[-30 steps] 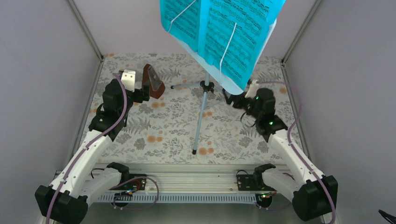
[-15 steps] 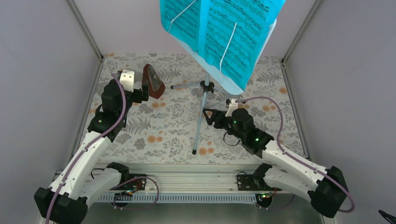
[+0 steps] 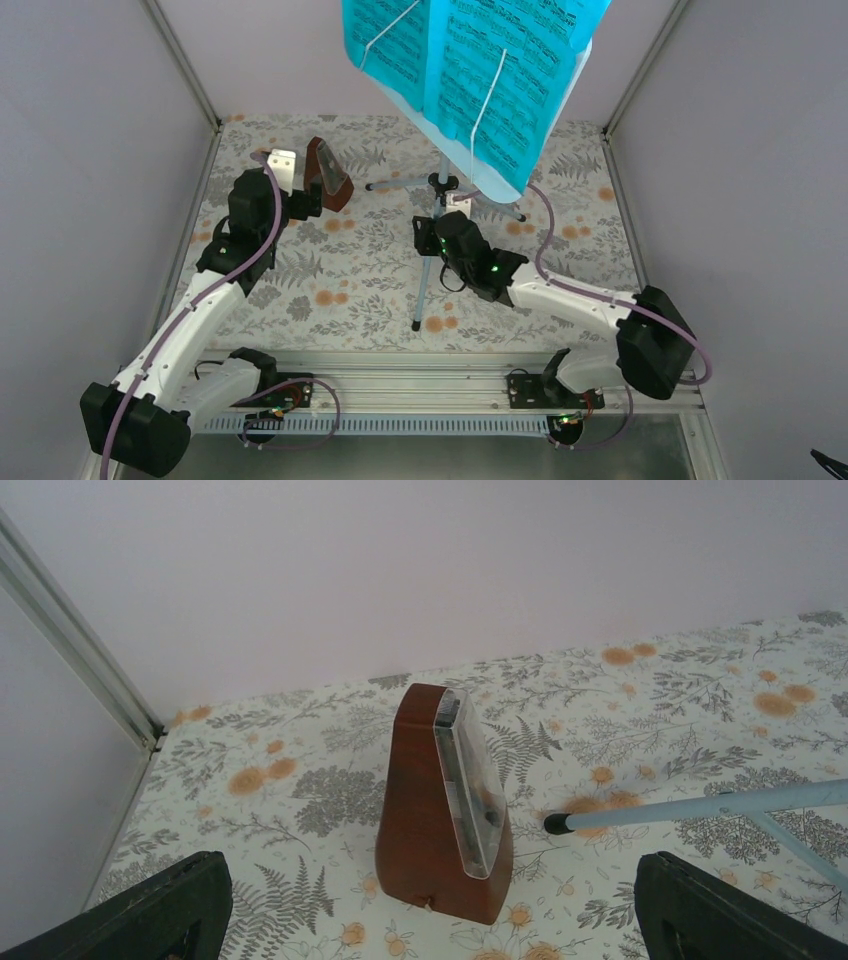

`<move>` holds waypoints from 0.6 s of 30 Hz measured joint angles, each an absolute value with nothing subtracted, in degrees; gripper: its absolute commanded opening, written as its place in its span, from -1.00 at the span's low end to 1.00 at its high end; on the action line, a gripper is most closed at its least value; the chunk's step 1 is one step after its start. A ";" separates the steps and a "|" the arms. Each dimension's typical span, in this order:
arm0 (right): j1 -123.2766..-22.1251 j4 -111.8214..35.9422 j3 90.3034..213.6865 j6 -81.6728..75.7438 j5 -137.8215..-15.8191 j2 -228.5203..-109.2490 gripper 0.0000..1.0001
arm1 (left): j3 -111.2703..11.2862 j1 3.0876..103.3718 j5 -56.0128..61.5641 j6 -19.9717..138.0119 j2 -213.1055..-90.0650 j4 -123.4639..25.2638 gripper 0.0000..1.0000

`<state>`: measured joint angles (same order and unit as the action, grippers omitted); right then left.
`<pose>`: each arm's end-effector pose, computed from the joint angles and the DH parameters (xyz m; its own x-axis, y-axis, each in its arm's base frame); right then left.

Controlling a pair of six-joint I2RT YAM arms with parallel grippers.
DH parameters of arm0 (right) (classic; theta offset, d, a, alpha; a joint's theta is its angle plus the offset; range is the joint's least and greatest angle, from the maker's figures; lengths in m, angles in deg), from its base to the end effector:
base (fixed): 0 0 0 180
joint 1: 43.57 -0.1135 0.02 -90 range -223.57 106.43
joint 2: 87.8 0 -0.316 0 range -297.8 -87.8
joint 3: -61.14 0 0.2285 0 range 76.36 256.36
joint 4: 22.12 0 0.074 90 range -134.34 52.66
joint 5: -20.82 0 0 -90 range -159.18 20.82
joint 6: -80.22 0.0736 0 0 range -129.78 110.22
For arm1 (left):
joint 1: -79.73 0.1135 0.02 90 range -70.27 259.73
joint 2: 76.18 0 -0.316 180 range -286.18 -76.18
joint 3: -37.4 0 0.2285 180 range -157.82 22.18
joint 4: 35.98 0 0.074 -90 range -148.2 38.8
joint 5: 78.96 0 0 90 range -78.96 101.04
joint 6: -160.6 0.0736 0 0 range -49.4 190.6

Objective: Pack up the instrument practice props

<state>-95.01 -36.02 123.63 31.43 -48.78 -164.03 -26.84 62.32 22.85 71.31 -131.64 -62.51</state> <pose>0.2030 0.2134 0.2998 -0.5736 0.2711 -0.7730 -0.2161 0.8602 0.4620 0.2008 -0.0472 0.3642 -0.2896 0.1035 -0.9515 0.1105 0.9911 0.0742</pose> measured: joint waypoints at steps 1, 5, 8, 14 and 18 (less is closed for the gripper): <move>-95.01 -36.04 123.91 31.02 -48.03 -164.88 -0.18 | -26.84 62.32 22.87 71.33 -131.64 -62.49 1.00; -94.99 -36.09 124.85 28.96 -45.98 -167.92 -0.68 | -26.84 62.32 22.85 71.38 -131.64 -62.51 1.00; -94.88 -36.79 125.03 27.28 -44.91 -168.42 -0.92 | -26.84 62.32 22.85 71.46 -131.64 -62.51 1.00; -94.18 -38.62 124.59 21.44 -49.26 -166.30 -0.92 | -26.84 62.32 22.85 71.51 -131.64 -62.49 1.00; -90.62 -39.15 121.62 12.33 -59.29 -161.52 -0.92 | -26.84 62.32 21.12 71.90 -131.62 -62.45 1.00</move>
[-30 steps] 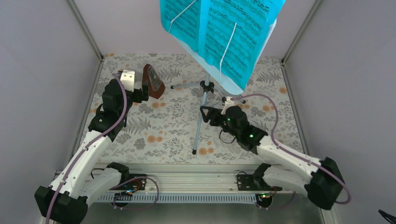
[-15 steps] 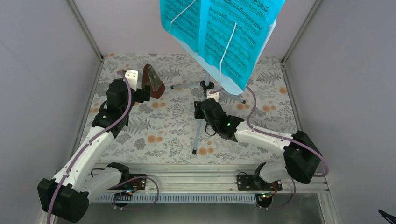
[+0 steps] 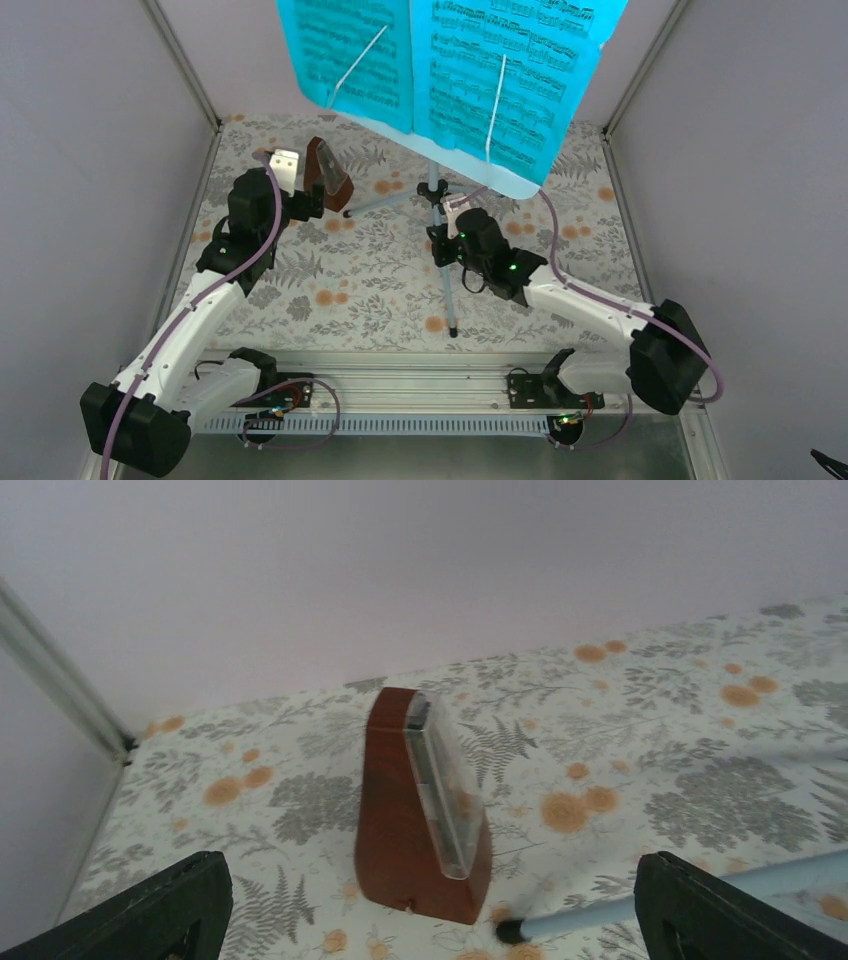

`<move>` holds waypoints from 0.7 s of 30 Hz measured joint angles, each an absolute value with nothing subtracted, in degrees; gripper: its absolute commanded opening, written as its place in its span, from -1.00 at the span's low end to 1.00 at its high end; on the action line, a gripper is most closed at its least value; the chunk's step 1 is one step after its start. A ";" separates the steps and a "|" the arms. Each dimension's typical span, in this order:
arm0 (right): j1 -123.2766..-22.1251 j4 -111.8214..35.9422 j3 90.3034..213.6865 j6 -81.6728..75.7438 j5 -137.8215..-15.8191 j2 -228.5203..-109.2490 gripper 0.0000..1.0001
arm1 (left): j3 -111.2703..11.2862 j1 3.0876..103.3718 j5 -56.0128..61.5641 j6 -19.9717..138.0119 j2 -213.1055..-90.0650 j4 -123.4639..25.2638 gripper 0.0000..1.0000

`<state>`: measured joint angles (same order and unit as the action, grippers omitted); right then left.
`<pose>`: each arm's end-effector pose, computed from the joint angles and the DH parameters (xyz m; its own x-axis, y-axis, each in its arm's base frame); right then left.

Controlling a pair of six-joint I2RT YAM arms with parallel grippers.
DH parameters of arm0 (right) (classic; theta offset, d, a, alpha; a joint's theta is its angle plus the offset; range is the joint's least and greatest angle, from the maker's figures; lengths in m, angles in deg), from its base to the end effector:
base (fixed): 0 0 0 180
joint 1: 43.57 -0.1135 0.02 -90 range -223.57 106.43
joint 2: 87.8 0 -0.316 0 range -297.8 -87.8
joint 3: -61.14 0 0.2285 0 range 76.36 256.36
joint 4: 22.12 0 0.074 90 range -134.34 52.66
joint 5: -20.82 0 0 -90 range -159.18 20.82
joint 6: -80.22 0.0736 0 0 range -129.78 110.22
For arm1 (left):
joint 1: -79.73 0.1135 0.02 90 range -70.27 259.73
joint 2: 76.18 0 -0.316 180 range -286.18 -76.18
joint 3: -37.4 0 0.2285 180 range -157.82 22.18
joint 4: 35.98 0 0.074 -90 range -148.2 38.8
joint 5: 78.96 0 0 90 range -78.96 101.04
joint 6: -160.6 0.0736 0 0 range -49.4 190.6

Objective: Pack up the instrument practice props

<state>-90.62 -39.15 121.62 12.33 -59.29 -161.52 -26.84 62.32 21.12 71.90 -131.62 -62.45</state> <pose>0.2003 0.1966 0.2906 -0.5516 -0.0483 -0.8327 -0.4451 0.8613 0.2449 0.2005 -0.0494 0.3642 -0.2865 0.1132 -0.9514 0.1420 0.9870 0.0747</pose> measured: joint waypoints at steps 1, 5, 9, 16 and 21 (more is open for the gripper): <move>-89.70 -39.50 120.94 10.01 -61.93 -160.23 -0.92 | -26.82 62.32 20.14 72.08 -131.62 -62.38 1.00; -86.10 -40.44 119.39 2.89 -72.16 -156.88 -0.92 | -26.82 62.23 15.38 73.06 -131.93 -61.79 1.00; -81.48 -38.45 118.05 -1.22 -82.83 -156.12 -0.92 | -26.82 61.82 11.31 73.65 -133.11 -61.12 1.00; -73.94 -34.34 117.83 -3.56 -96.93 -158.85 -0.92 | -26.82 61.47 7.20 74.50 -133.21 -60.68 1.00; -70.64 -31.21 117.83 -2.16 -102.76 -161.89 -0.92 | -26.82 61.16 2.98 74.72 -133.17 -60.07 1.00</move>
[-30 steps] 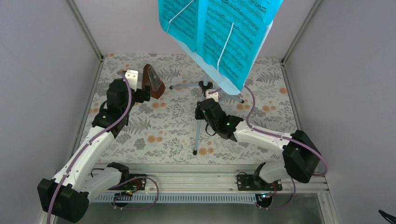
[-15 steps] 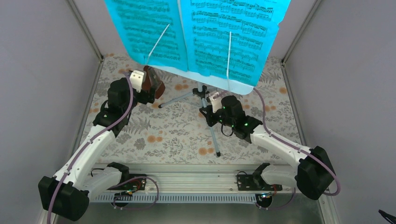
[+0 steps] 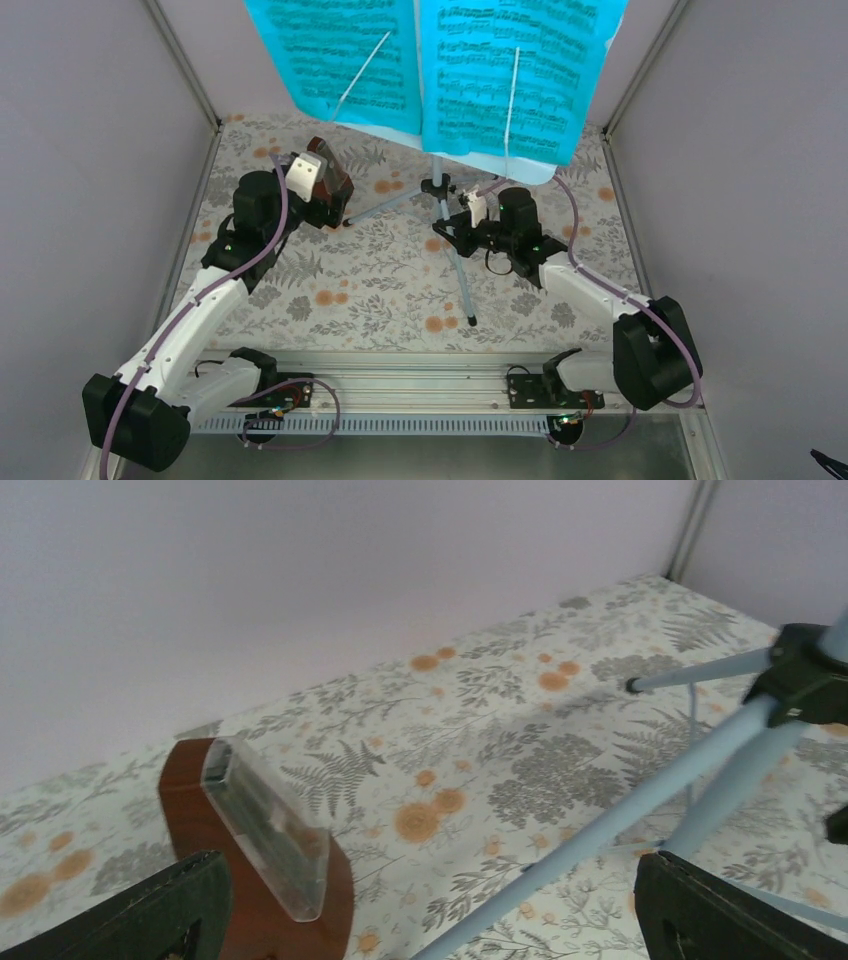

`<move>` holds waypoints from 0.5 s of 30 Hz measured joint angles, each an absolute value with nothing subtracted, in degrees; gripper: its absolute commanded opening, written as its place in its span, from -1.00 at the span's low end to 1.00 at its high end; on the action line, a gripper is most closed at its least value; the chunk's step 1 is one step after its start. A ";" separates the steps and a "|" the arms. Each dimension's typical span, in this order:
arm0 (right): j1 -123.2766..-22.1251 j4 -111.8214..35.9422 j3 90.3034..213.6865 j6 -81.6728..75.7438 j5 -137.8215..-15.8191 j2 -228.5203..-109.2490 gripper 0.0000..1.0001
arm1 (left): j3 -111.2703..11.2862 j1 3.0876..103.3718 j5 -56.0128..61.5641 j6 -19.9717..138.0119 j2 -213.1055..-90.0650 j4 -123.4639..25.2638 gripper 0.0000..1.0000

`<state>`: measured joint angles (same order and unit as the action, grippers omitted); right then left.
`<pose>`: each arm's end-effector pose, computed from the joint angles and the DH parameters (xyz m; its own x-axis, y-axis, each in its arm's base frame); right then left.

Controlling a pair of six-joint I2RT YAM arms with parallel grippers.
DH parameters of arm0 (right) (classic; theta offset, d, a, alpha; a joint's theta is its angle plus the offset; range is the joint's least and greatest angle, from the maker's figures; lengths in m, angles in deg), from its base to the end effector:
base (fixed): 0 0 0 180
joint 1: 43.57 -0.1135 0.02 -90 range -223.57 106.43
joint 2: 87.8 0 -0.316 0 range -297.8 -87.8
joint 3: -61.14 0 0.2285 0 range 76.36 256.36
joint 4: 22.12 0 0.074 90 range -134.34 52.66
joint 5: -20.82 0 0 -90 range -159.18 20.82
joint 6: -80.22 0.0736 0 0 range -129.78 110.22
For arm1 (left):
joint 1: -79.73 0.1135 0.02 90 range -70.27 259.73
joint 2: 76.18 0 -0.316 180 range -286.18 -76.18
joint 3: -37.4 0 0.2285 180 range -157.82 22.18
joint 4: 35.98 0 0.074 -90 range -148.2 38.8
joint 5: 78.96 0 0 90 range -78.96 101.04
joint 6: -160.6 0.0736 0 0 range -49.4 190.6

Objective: Pack up the instrument practice props

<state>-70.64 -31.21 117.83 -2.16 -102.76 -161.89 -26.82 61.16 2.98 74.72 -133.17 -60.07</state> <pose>0.2241 0.1603 0.2887 -0.5024 -0.1327 -0.8544 -0.7600 0.5389 0.3632 0.2006 -0.0783 0.3646 -0.2424 0.1565 -0.9575 0.4611 0.8869 0.0282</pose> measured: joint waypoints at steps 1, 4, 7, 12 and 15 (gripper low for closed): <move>-70.08 -30.60 117.83 -1.70 -103.66 -162.48 -0.92 | -26.82 61.14 2.26 74.76 -133.17 -59.94 1.00; -68.85 -29.77 117.83 -0.72 -105.01 -163.55 -0.92 | -26.82 60.70 0.16 74.96 -133.17 -59.85 1.00; -67.32 -29.33 117.83 0.20 -107.09 -164.71 -0.92 | -26.82 60.57 -1.87 75.33 -133.17 -59.83 1.00; -64.83 -28.15 118.27 0.18 -111.57 -166.28 -0.92 | -26.82 60.00 -5.63 76.10 -133.56 -59.78 0.96; -63.98 -28.63 119.12 -0.72 -113.56 -167.31 -0.92 | -26.75 59.50 -8.36 76.62 -134.07 -59.45 0.88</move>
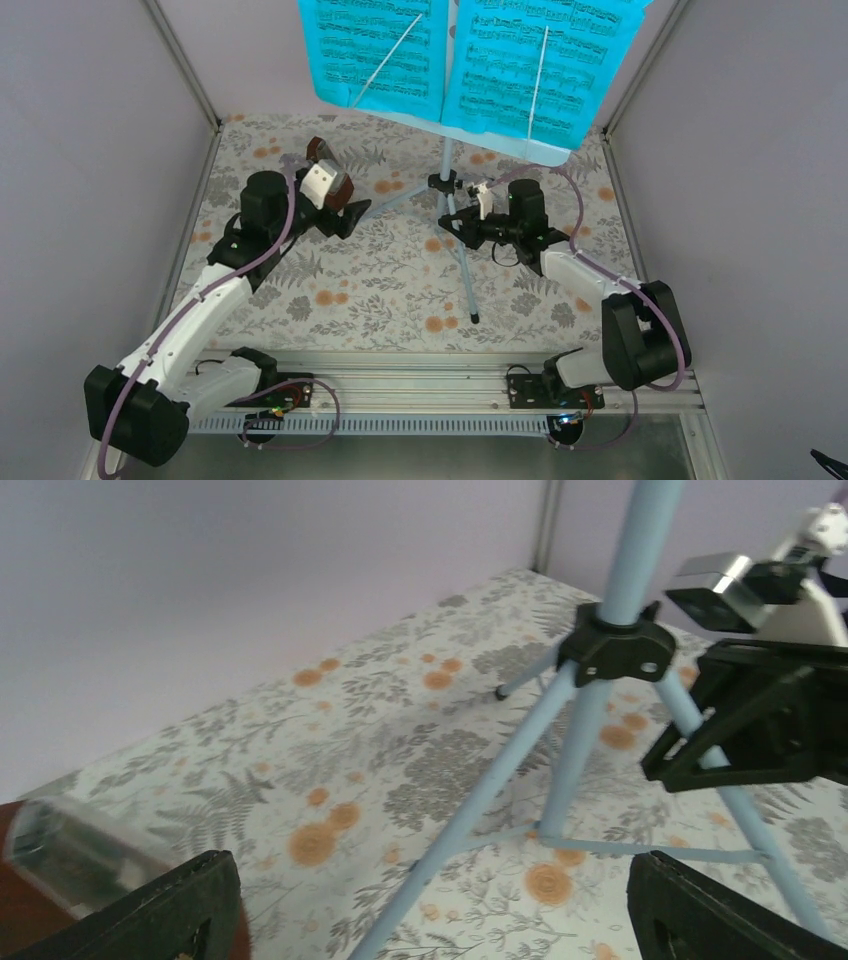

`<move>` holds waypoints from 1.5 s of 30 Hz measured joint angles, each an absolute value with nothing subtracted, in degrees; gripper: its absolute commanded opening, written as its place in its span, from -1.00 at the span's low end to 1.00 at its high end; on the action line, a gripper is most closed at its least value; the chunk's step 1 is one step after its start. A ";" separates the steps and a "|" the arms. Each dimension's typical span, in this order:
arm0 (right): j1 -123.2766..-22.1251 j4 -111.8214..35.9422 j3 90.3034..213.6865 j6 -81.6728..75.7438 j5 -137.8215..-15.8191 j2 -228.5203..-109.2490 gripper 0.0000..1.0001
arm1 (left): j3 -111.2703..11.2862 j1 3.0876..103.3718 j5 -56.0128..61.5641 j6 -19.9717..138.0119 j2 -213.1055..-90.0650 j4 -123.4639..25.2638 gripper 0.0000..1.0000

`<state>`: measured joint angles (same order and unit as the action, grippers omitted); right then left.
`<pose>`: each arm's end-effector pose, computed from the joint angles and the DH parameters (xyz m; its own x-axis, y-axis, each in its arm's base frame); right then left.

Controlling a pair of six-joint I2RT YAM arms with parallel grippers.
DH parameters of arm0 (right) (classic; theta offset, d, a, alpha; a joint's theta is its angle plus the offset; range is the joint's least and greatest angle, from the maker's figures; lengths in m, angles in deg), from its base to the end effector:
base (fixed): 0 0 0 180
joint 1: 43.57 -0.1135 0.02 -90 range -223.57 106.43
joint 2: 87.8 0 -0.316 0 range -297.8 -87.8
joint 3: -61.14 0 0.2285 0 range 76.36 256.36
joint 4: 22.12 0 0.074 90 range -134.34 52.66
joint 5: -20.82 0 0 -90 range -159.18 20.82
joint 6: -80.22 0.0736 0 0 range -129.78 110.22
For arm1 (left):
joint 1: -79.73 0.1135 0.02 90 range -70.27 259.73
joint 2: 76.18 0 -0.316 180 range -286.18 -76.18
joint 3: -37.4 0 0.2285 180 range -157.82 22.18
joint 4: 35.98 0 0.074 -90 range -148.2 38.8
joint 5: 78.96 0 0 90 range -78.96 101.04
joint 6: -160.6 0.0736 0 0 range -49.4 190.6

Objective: Pack up the instrument practice props

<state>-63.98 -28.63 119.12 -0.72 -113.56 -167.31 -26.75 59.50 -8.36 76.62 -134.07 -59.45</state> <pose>0.2508 0.1483 0.2808 -0.5654 -0.0903 -0.8198 -0.7481 0.4747 0.4637 0.1944 -0.0977 0.3636 -0.2107 0.1831 -0.9603 0.6495 0.7603 0.0024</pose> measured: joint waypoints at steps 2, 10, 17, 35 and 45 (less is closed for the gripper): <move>-63.32 -28.81 119.56 -1.18 -114.50 -167.85 -0.92 | -26.73 58.98 -10.55 77.10 -134.99 -58.89 0.59; -62.88 -28.83 119.65 -1.35 -115.18 -168.03 -0.92 | -29.63 54.95 -18.07 77.82 -150.37 -56.02 0.39; -62.88 -28.79 119.65 -1.31 -115.20 -168.03 -0.92 | -36.98 54.21 -21.06 79.48 -163.60 -54.14 0.28; -60.96 -26.86 119.63 -3.04 -110.46 -166.74 -0.92 | -43.89 51.22 -22.44 91.33 -173.19 -50.25 -0.95; -63.47 -27.04 119.63 -5.55 -100.38 -164.69 -0.92 | -36.93 47.74 -10.18 85.93 -167.36 -45.42 -0.95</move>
